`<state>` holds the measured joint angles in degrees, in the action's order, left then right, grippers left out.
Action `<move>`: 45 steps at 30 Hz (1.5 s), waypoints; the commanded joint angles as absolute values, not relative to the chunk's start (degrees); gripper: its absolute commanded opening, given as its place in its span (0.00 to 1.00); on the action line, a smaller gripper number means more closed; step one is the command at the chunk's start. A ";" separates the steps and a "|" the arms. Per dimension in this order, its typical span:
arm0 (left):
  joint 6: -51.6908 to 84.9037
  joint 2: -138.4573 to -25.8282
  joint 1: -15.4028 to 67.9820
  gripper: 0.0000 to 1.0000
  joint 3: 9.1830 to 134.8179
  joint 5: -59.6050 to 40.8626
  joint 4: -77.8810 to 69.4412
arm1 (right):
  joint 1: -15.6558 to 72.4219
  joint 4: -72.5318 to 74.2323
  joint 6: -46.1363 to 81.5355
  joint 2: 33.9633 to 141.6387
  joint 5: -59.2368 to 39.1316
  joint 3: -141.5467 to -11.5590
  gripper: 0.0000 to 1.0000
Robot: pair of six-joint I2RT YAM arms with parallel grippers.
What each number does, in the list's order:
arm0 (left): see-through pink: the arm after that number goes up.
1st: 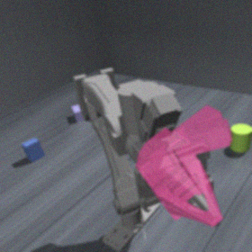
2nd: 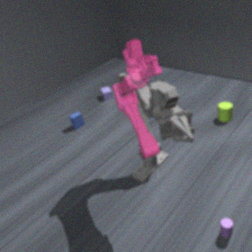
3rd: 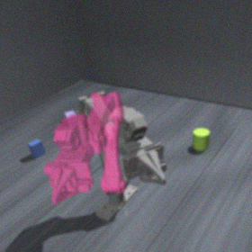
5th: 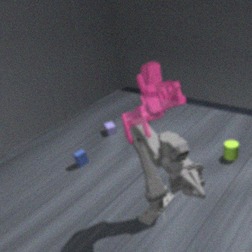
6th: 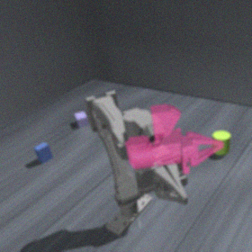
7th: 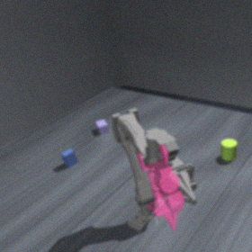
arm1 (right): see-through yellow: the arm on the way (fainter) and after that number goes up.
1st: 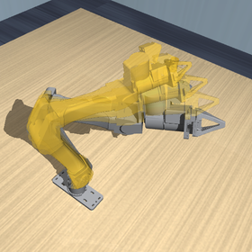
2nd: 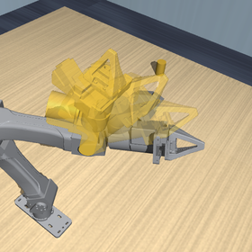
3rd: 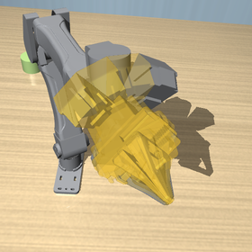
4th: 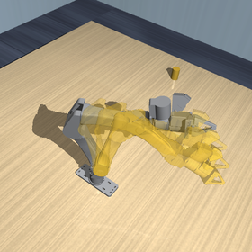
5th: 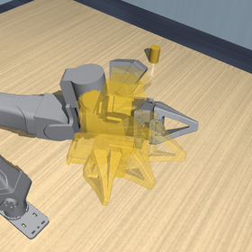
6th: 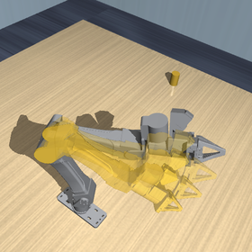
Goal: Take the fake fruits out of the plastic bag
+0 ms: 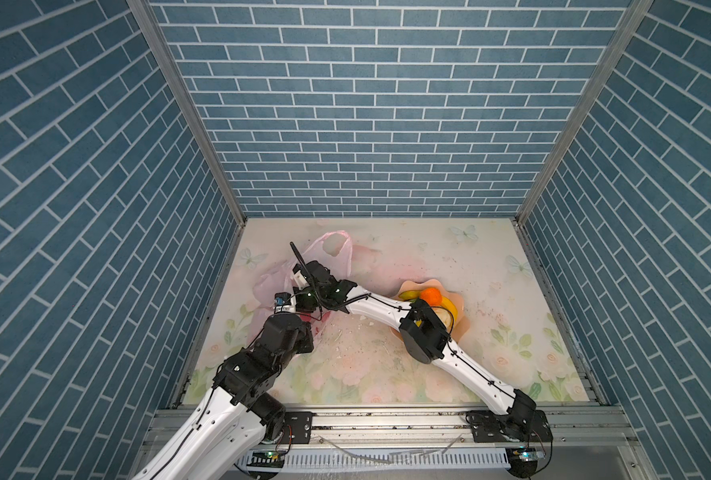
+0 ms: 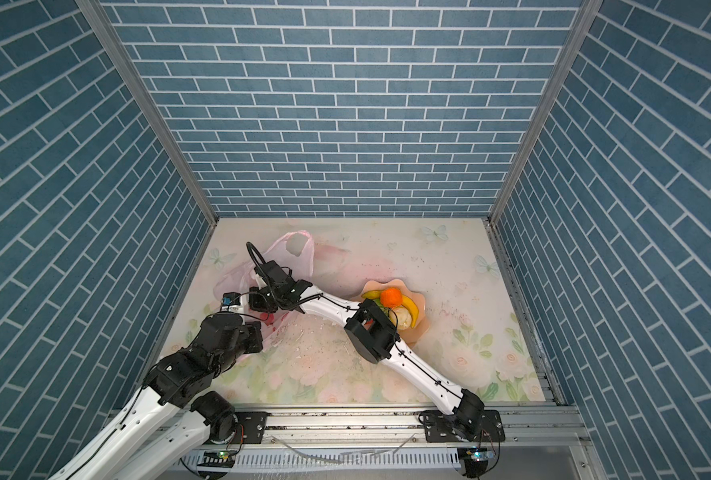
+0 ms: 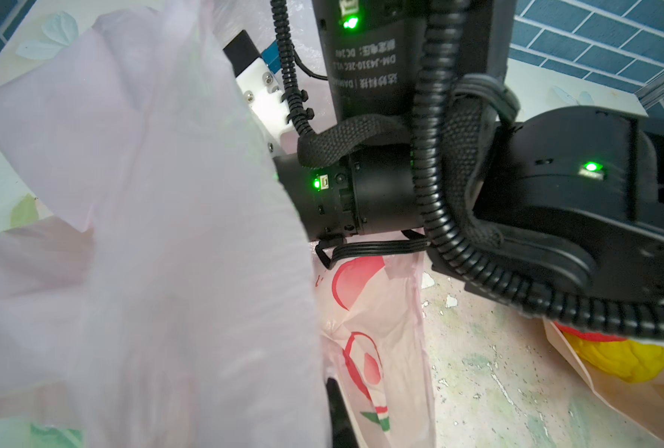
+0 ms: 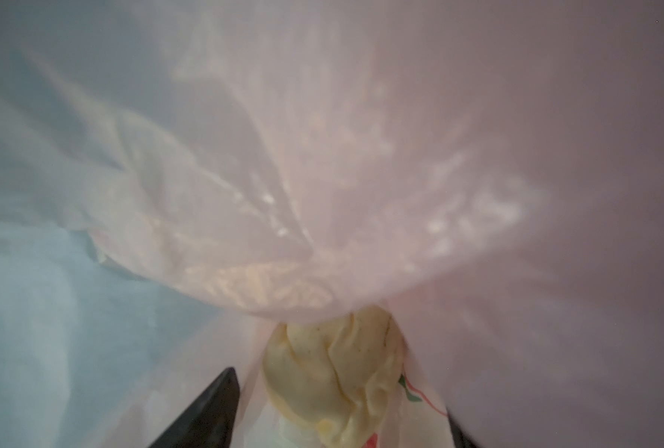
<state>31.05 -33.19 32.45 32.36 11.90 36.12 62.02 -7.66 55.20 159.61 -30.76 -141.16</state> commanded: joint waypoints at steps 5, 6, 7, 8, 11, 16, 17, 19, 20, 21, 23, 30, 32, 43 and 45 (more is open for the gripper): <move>28.80 -34.18 32.62 0.00 32.56 11.52 33.28 | 63.55 -8.61 54.67 160.04 -33.61 -141.77 0.84; 28.71 -34.34 32.64 0.00 32.59 11.45 33.06 | 63.71 -8.52 54.62 159.94 -33.79 -141.31 0.84; 28.58 -34.52 32.61 0.00 32.69 11.33 32.80 | 63.73 -8.52 54.67 159.85 -33.84 -141.08 0.83; 28.49 -34.63 32.61 0.00 32.82 11.12 32.62 | 63.85 -8.52 54.67 159.87 -33.93 -140.82 0.81; 28.38 -34.80 32.65 0.00 32.99 10.60 32.26 | 63.98 -8.13 55.09 159.83 -33.84 -140.27 0.73; 28.39 -34.20 32.65 0.00 33.17 10.11 32.48 | 63.87 -6.62 55.55 159.01 -32.97 -138.48 0.59; 28.34 -34.03 32.65 0.00 33.27 10.11 32.69 | 63.74 -6.13 55.70 158.69 -32.77 -138.02 0.56; 28.39 -33.52 32.62 0.00 33.30 10.30 33.33 | 63.48 -5.24 55.98 158.25 -32.35 -136.95 0.51; 28.46 -33.11 32.61 0.00 33.23 10.37 33.69 | 63.46 -4.73 56.14 157.99 -32.17 -136.44 0.47; 28.48 -32.77 32.66 0.00 33.19 10.61 33.93 | 63.37 -4.41 56.29 157.85 -31.95 -136.16 0.44; 28.63 -31.89 32.68 0.00 33.16 11.03 34.71 | 63.08 -3.84 56.51 157.61 -31.52 -135.63 0.37; 28.90 -29.40 32.61 0.00 33.21 12.13 36.90 | 62.13 0.48 57.66 154.85 -29.42 -130.12 0.23; 28.99 -28.94 32.62 0.00 33.20 12.32 37.17 | 61.68 1.83 57.74 153.63 -28.68 -127.84 0.20; 28.81 -26.81 32.67 0.00 31.82 11.60 35.34 | 58.16 8.41 54.74 141.69 -23.29 -109.79 0.07; 28.75 -26.72 32.62 0.00 31.47 11.21 35.07 | 57.38 8.79 53.62 139.43 -22.40 -107.03 0.06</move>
